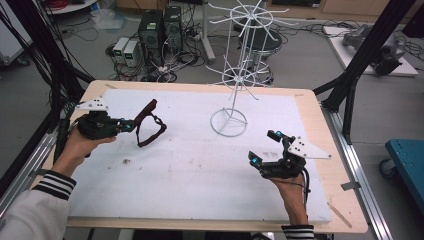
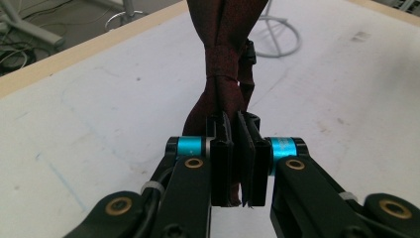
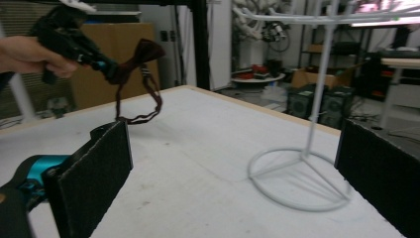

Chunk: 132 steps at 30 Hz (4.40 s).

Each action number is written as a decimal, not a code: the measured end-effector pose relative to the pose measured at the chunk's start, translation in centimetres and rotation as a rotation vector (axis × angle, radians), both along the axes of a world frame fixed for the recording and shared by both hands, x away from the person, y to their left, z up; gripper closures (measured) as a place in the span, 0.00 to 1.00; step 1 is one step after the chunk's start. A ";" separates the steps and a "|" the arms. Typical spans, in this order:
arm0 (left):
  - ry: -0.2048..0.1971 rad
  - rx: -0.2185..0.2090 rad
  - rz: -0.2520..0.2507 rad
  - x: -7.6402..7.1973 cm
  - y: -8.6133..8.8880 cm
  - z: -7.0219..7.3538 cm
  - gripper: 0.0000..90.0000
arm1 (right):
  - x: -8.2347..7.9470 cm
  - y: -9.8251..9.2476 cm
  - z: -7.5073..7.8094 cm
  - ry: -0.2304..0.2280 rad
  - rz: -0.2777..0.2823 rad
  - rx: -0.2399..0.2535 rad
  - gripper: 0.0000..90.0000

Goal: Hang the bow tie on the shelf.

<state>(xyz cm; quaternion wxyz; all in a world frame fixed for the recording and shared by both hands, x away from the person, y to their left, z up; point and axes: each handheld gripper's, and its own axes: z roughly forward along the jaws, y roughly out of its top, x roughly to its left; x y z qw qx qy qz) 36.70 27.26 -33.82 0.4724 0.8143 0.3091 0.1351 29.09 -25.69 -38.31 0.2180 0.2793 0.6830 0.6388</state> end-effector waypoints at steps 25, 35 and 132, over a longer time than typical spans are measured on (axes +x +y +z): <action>-0.037 -0.089 -0.218 -1.6 -6.5 1.0 0.94 | 2.1 3.8 4.2 -0.013 0.266 -0.084 0.01; -0.032 -0.126 -0.303 -2.1 -9.4 1.0 0.94 | 3.1 5.7 5.8 -0.011 0.336 -0.123 0.01; -0.261 -0.186 -0.115 -6.1 -4.6 -2.1 0.02 | 5.6 6.3 9.3 -0.085 0.322 -0.193 0.93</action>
